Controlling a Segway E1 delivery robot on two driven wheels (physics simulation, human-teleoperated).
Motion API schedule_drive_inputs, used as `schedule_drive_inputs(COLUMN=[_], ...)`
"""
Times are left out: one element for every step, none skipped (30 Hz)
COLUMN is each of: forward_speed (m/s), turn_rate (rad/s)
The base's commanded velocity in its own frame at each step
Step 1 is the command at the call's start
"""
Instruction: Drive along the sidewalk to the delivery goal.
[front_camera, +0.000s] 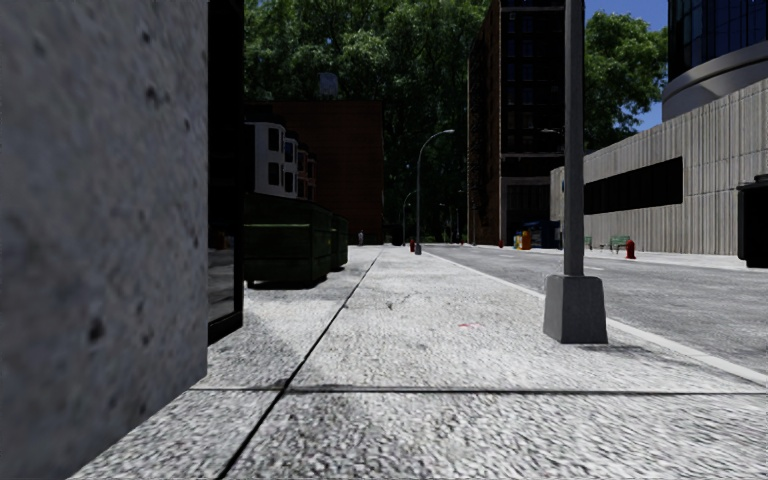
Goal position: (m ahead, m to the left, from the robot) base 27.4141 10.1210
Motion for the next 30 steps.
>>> schedule_drive_inputs(forward_speed=[2.0, 2.0, 2.0, 2.0, 2.0, 2.0, 2.0, 2.0, 2.0, 2.0, 2.0, 2.0, 2.0, 2.0, 2.0, 2.0, 2.0, 2.0, 2.0, 2.0, 2.0, 2.0, 2.0, 2.0, 2.0, 2.0, 2.0, 2.0, 2.0, 2.0], turn_rate=[0.0, 0.0, 0.0, 0.0, 0.0, 0.0, 0.0, 0.0, 0.0, 0.0, 0.0, 0.0, 0.0, 0.0, 0.0, 0.0, 0.0, 0.0, 0.0, 0.0, 0.0, 0.0, 0.0, 0.0, 0.0, 0.0, 0.0, 0.0, 0.0, 0.0])
